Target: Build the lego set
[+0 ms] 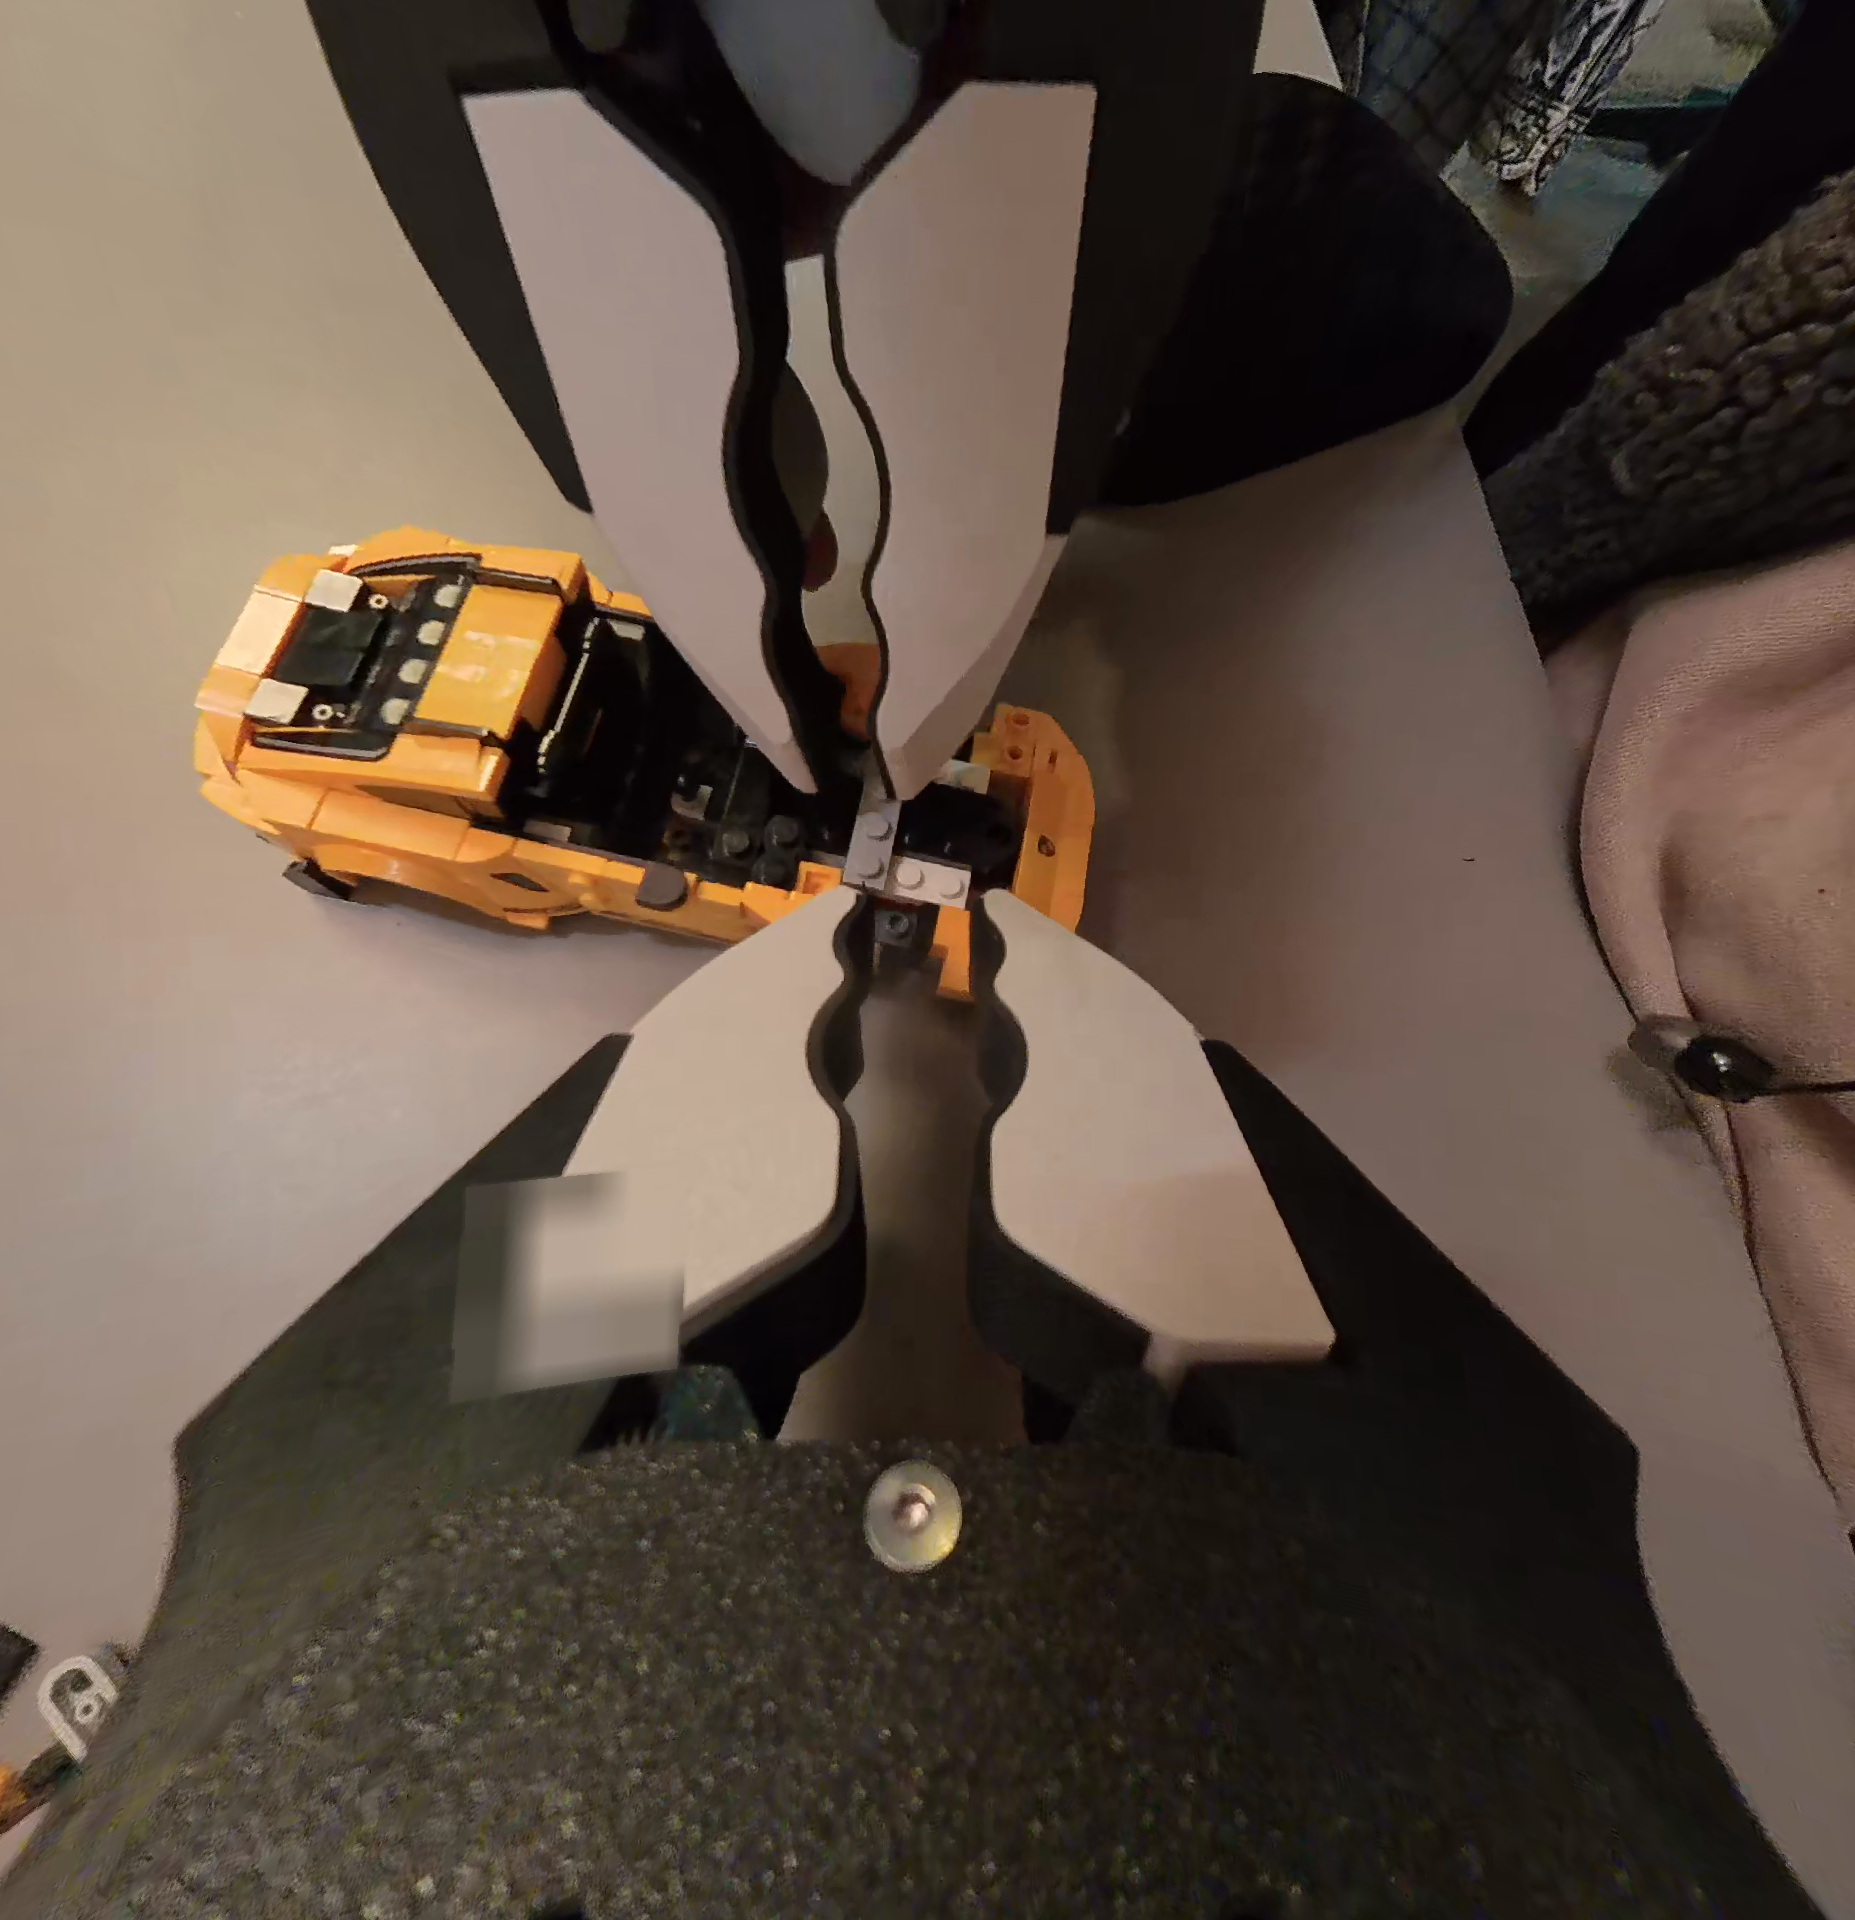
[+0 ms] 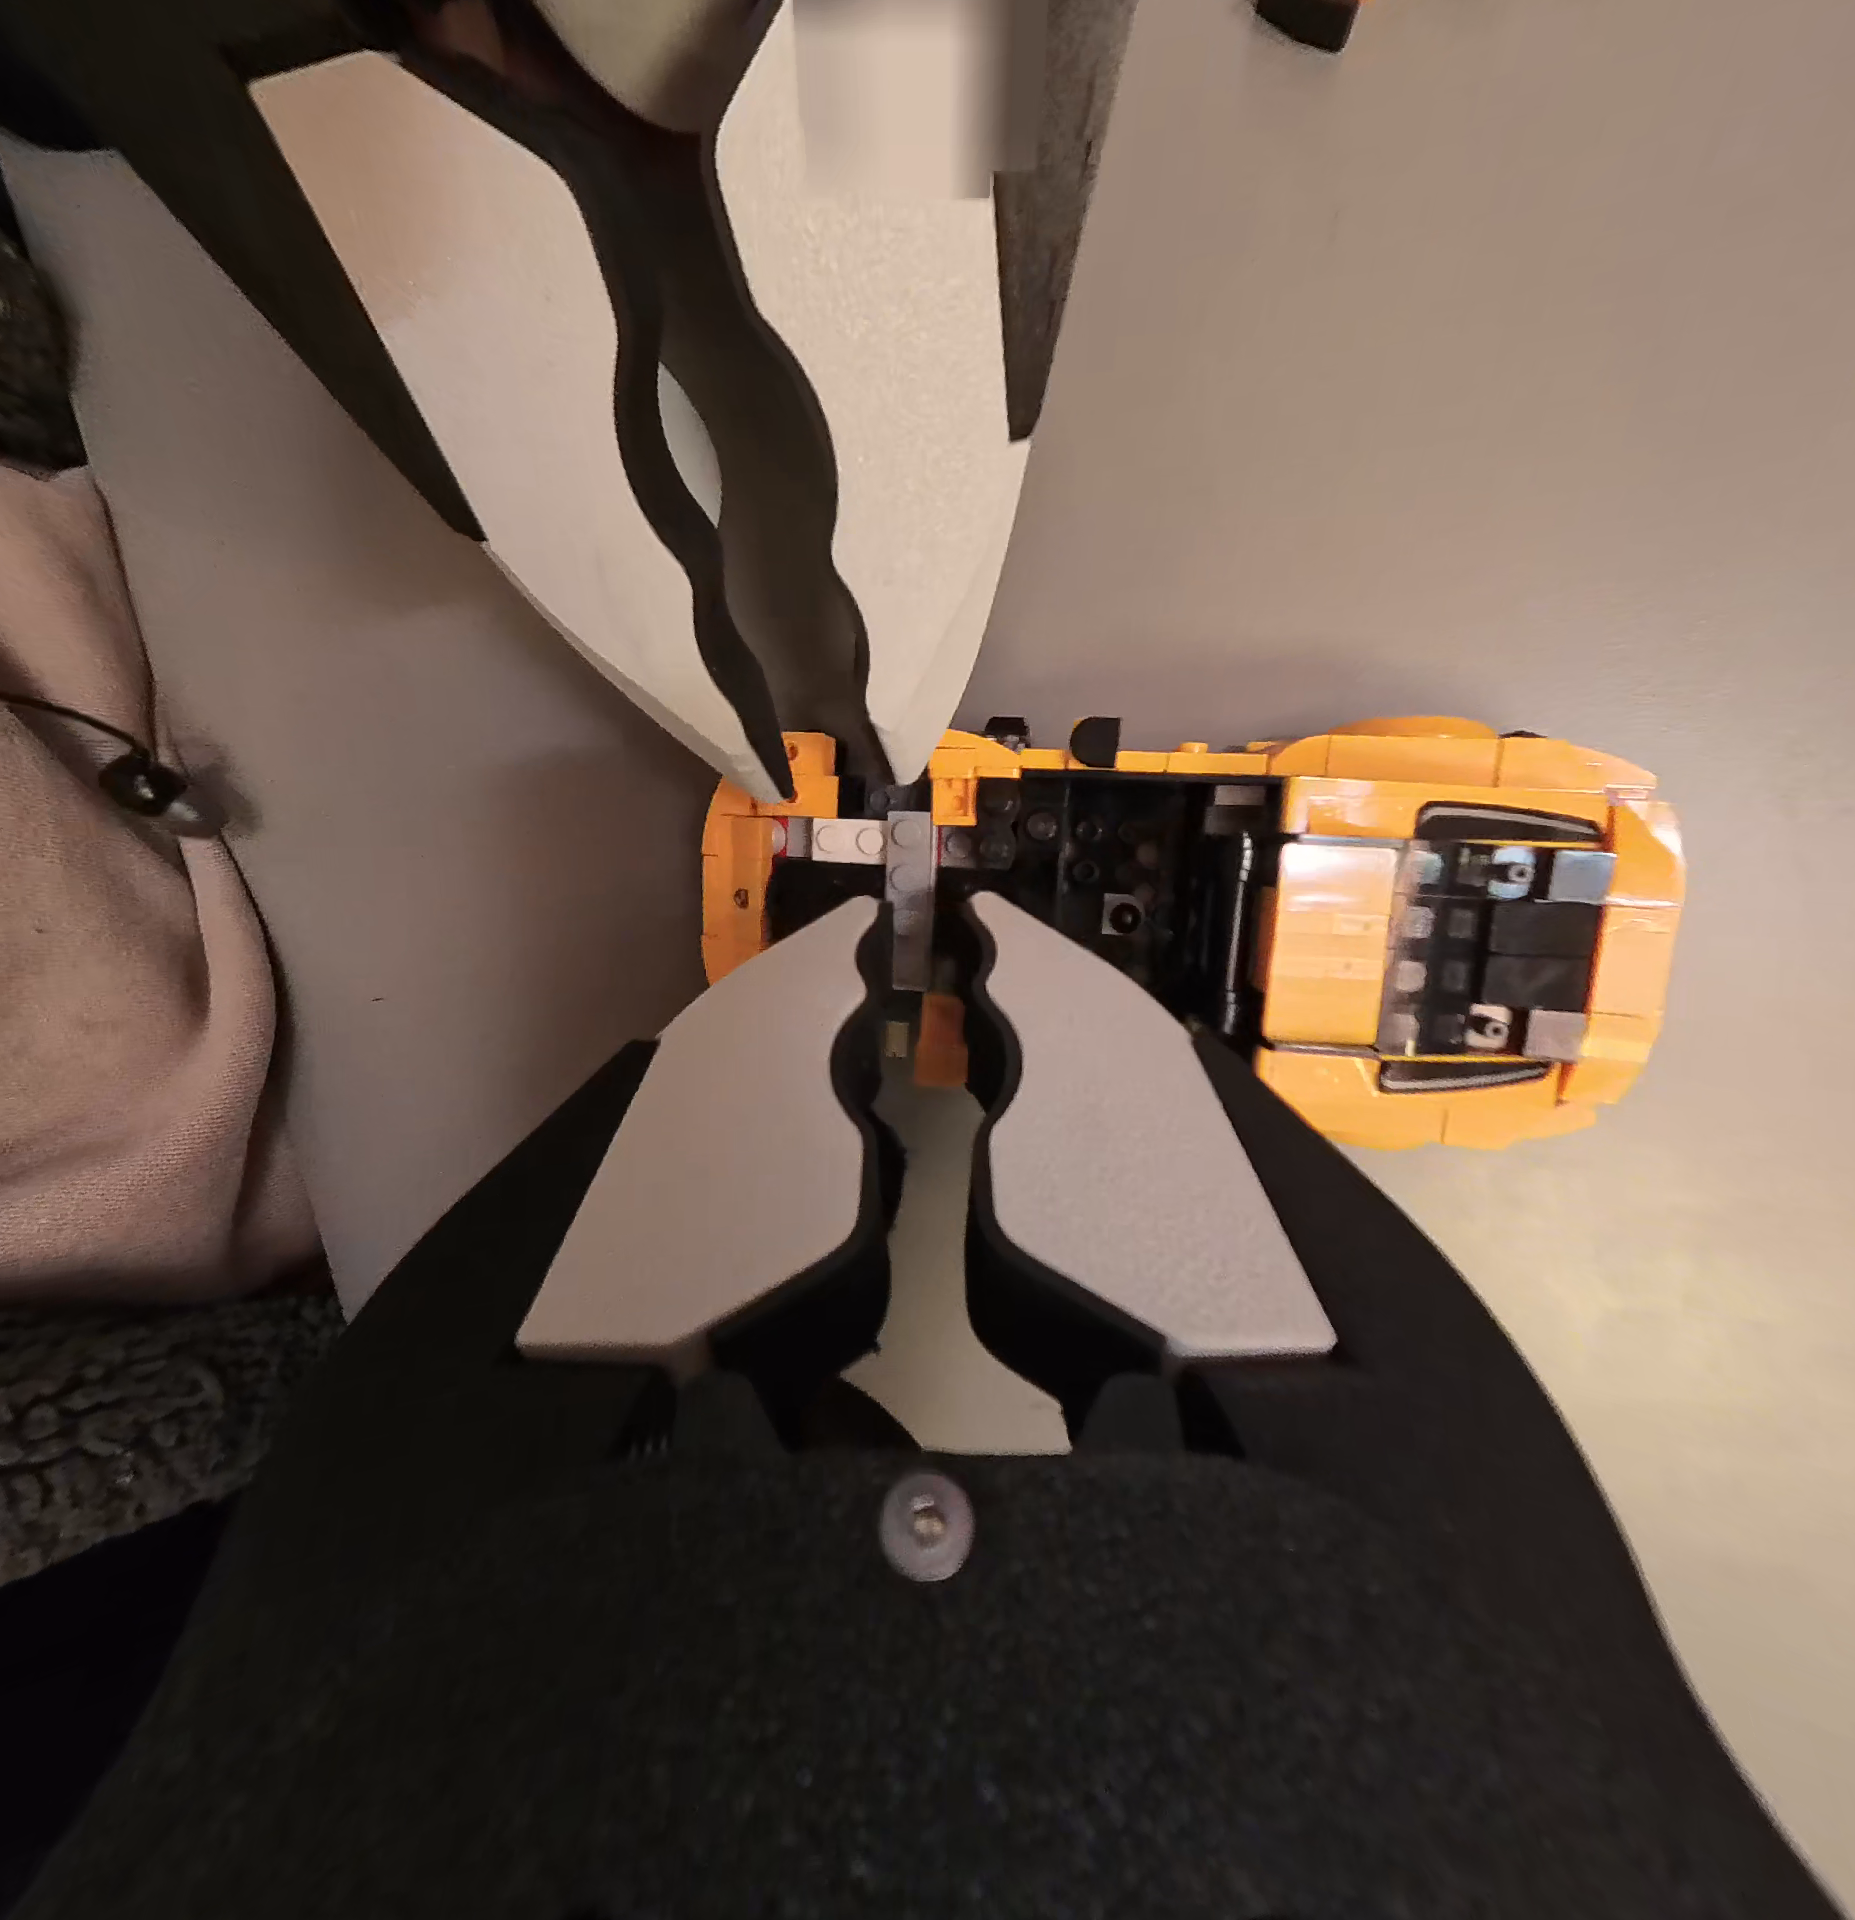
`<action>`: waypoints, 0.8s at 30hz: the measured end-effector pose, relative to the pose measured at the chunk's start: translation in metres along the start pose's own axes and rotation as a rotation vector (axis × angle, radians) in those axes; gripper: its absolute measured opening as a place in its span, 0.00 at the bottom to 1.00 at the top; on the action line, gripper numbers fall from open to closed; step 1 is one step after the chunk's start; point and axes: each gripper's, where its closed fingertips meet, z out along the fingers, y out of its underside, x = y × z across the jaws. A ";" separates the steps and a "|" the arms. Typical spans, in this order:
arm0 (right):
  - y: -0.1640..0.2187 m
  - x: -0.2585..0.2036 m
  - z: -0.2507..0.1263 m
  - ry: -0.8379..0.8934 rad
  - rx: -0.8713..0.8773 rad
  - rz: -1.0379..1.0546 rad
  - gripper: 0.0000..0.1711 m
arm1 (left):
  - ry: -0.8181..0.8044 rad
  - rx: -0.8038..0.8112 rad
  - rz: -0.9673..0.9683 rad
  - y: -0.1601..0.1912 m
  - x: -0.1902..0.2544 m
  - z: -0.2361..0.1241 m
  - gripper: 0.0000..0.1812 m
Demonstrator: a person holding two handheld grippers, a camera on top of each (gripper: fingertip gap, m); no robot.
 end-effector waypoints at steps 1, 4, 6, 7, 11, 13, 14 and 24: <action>-0.001 0.002 -0.002 0.007 0.007 0.001 0.06 | -0.001 0.002 -0.003 0.000 0.000 0.000 0.09; -0.004 0.009 -0.010 0.027 0.032 0.001 0.05 | -0.005 0.006 -0.008 -0.001 -0.001 0.001 0.09; -0.005 0.010 -0.013 0.032 0.042 -0.003 0.05 | -0.003 0.001 -0.009 -0.001 0.000 0.002 0.09; -0.004 0.010 -0.013 0.035 0.042 -0.010 0.04 | -0.001 -0.002 -0.009 -0.001 0.001 0.003 0.09; -0.004 0.004 -0.008 0.033 0.047 -0.034 0.04 | 0.007 -0.020 0.000 0.000 0.005 0.007 0.09; -0.005 0.003 -0.005 0.036 0.044 -0.048 0.04 | 0.010 -0.025 0.002 0.000 0.006 0.008 0.09; -0.006 0.002 -0.004 0.038 0.046 -0.055 0.04 | 0.011 -0.023 0.001 0.000 0.007 0.009 0.10; -0.007 0.003 -0.003 0.042 0.038 -0.076 0.04 | 0.006 -0.020 -0.007 -0.002 0.006 0.006 0.10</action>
